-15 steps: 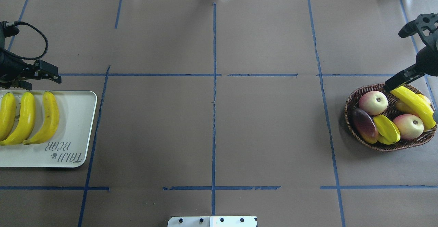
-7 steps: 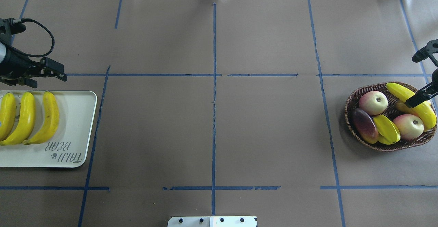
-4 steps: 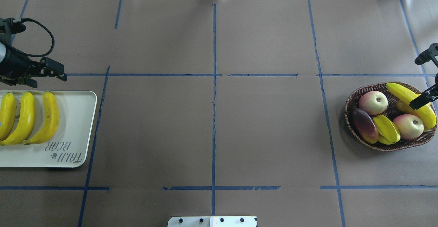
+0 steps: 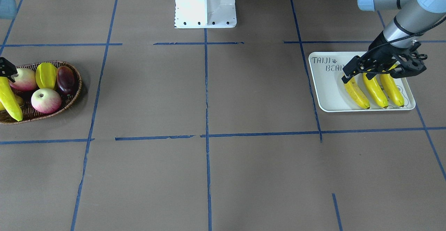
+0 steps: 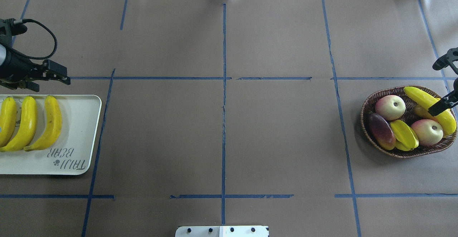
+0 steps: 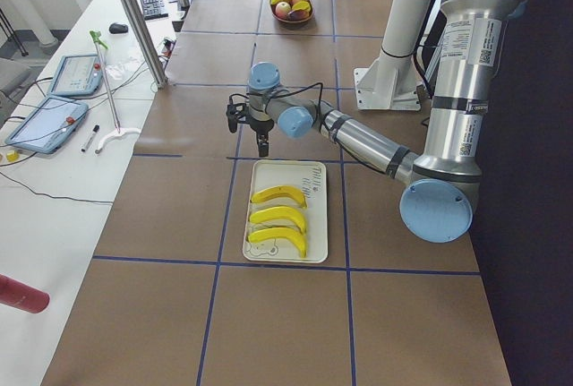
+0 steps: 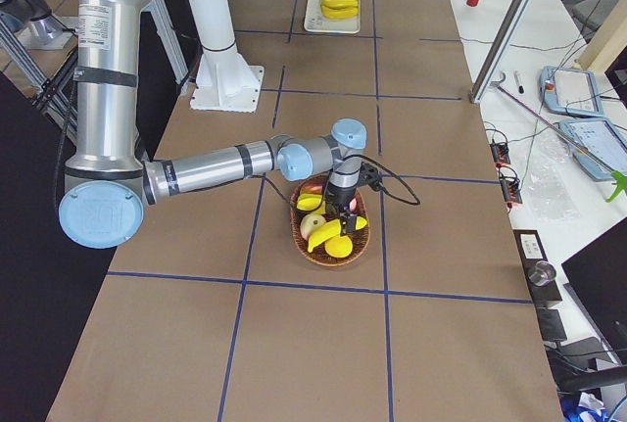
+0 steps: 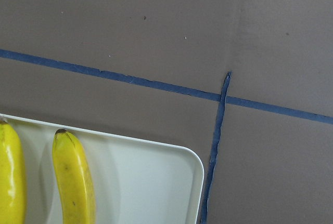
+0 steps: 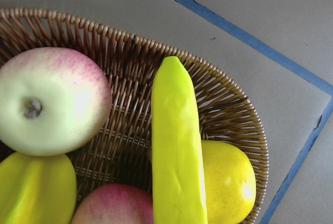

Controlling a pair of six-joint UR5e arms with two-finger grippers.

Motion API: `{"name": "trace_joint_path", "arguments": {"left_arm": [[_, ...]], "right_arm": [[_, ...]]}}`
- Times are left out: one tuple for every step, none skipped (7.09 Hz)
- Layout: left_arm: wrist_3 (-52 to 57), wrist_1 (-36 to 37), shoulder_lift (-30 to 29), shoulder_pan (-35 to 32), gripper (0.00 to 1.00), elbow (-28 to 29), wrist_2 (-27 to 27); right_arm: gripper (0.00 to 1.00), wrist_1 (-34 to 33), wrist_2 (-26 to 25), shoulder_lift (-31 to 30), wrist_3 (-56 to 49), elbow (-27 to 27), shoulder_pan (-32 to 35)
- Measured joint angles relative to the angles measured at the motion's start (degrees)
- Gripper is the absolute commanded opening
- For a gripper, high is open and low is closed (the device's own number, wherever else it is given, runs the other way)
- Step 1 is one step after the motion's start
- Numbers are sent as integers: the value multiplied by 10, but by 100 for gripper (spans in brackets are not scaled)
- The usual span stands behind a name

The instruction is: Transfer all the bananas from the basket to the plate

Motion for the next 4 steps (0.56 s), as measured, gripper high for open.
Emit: {"name": "trace_joint_path", "arguments": {"left_arm": [[0,0,0,0,100,0,0],[0,0,0,0,100,0,0],[0,0,0,0,100,0,0],[1,0,0,0,100,1,0]], "right_arm": [[97,0,0,1,1,-4,-2],[93,0,0,3,3,-8,-8],[92,0,-1,6,4,-13,-15],[89,1,-1,13,5,-21,-19]]}}
